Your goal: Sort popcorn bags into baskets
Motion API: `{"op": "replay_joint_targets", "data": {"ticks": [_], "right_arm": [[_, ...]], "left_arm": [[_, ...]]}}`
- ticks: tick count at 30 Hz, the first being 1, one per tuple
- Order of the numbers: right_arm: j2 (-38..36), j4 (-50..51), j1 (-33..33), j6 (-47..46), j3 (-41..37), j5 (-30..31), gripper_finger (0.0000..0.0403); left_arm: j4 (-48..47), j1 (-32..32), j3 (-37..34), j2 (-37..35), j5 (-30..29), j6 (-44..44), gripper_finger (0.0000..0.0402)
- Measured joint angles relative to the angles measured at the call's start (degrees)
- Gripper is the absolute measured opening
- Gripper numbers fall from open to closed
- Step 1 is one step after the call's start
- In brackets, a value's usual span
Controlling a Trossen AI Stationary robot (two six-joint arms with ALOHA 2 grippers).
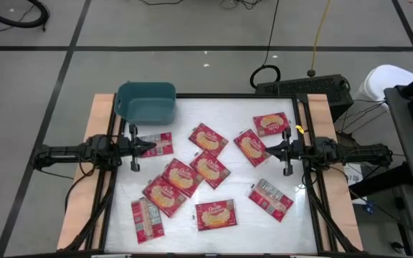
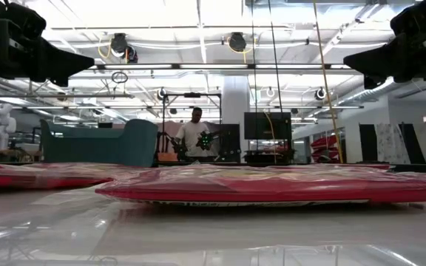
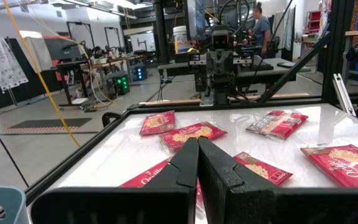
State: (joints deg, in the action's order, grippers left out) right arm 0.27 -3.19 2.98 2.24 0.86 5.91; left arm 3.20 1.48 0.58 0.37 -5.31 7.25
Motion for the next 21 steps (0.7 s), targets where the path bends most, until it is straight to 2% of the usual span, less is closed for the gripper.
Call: {"op": "replay_joint_targets", "data": {"ticks": [4,8,11,16,21], "right_arm": [[0.01,0.01,0.02,-0.94,0.00,-0.04,0.0000],[0.02,-0.18,0.02,-7.12,0.00,0.11,0.0000],[0.00,-3.93,0.00,-4.96,0.49,-0.05,0.0000],[1.87,-1.26,0.40,-5.48,5.99,0.14,0.0000],[10.10,0.04,0.50,-8.77,15.31,0.60,0.0000]], "left_arm": [[0.00,0.00,0.00,-0.01,0.00,0.00,0.0010],[0.00,0.00,0.00,-0.01,0.01,0.00,0.0010],[0.00,-0.01,0.01,0.00,0.00,0.00,0.0010],[0.00,-0.01,0.00,-0.01,0.01,0.00,0.0010],[0.00,-0.01,0.00,0.01,0.17,0.00,0.0010]]}}
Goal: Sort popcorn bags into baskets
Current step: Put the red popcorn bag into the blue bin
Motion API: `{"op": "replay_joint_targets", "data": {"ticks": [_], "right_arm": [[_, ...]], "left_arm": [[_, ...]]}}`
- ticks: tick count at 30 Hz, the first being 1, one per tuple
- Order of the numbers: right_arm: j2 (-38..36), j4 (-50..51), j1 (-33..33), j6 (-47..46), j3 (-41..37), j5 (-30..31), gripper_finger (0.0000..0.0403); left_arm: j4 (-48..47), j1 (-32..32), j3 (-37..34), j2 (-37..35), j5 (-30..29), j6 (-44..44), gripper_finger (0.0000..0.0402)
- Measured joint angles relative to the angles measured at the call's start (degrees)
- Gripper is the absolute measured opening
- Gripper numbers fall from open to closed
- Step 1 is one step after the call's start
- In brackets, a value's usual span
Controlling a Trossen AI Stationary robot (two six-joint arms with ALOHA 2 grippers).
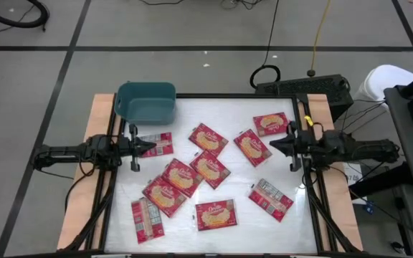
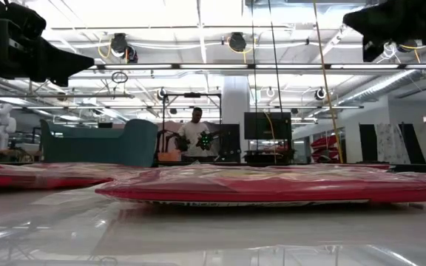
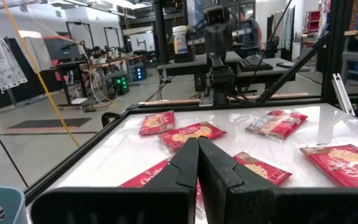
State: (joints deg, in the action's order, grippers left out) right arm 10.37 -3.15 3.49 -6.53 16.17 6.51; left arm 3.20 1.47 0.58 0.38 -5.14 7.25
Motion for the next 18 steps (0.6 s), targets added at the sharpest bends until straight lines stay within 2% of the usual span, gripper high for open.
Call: {"op": "replay_joint_targets", "data": {"ticks": [6,10,14,18], "right_arm": [[14.20,11.26,0.00,-4.50,15.41,1.37,0.0000],[23.44,19.60,0.00,-5.29,24.60,6.14,0.0000],[31.42,25.46,0.00,-5.76,31.47,11.42,0.0000],[38.53,30.93,0.00,-6.15,36.40,11.77,0.0003]], "left_arm": [[-0.08,0.01,0.02,0.00,-0.02,0.00,0.0010],[-0.03,0.01,0.02,0.00,-0.02,0.00,0.0010],[-0.04,0.01,0.02,0.00,-0.07,0.00,0.0010],[-0.02,0.01,0.01,0.00,-0.21,0.00,0.0010]]}}
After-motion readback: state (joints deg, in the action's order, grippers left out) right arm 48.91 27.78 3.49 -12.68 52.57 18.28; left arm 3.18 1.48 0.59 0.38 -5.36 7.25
